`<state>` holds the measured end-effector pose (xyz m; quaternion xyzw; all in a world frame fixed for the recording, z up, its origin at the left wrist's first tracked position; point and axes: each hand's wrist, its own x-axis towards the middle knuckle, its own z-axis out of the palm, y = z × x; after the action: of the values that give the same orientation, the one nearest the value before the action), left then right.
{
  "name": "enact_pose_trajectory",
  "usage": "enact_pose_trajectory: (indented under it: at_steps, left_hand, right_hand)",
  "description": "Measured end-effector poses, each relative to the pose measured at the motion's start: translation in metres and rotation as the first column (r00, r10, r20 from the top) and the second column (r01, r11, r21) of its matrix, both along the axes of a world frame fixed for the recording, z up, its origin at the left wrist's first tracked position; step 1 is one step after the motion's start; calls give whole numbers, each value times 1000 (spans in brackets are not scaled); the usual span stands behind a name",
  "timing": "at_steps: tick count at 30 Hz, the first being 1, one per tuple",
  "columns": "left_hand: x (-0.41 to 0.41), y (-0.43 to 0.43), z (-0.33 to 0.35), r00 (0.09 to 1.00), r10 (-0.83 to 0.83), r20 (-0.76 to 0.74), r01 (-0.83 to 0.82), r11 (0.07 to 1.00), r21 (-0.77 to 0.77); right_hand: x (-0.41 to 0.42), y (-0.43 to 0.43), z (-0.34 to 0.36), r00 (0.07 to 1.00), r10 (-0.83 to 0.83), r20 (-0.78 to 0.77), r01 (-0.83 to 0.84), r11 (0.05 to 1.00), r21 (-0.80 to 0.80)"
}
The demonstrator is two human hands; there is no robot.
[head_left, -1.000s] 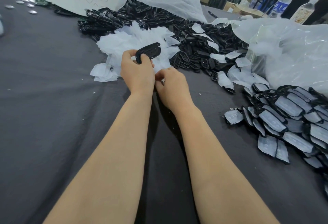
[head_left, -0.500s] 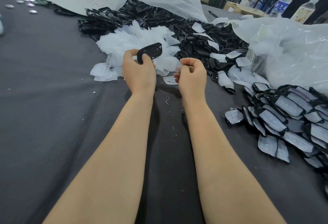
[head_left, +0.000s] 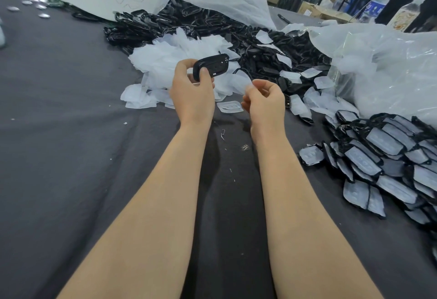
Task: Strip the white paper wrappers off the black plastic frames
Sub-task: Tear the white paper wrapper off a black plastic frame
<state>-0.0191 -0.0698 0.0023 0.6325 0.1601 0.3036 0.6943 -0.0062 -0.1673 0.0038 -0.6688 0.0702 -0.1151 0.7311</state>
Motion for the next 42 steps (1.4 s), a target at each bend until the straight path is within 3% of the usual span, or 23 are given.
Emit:
enact_pose_trajectory:
  at_steps: [3,8,12,19,32,38,42]
  left_hand:
    - [0,1,4,999,3,42,-2,1000,-31]
    - [3,4,4,995,77,62,-77,997,-14]
    - [5,5,4,992,108,69,-109,994,5]
    - [4,3,3,990,117,73,-124,987,98]
    - [0,-4,5,988,113,110,-133,971,197]
    - [-1,12,3,981,182,60,-189,972,137]
    - [-4,8,-1,991,131,-39,-114,951,287]
  right_hand:
    - [-3,3,2,991,134,-6,-134,990,40]
    - [-9,12,7,919,391,-41,-365,887,285]
    - [-10,11,8,901,433,-35,-389,841,376]
    - [-11,14,8,876,482,-16,-445,820,360]
    - [-11,16,5,936,351,-13,-332,897,292]
    - [0,-13,3,994,-21,-106,60,921,385]
    - [0,-10,-3,999,-40,-28,46,964,260]
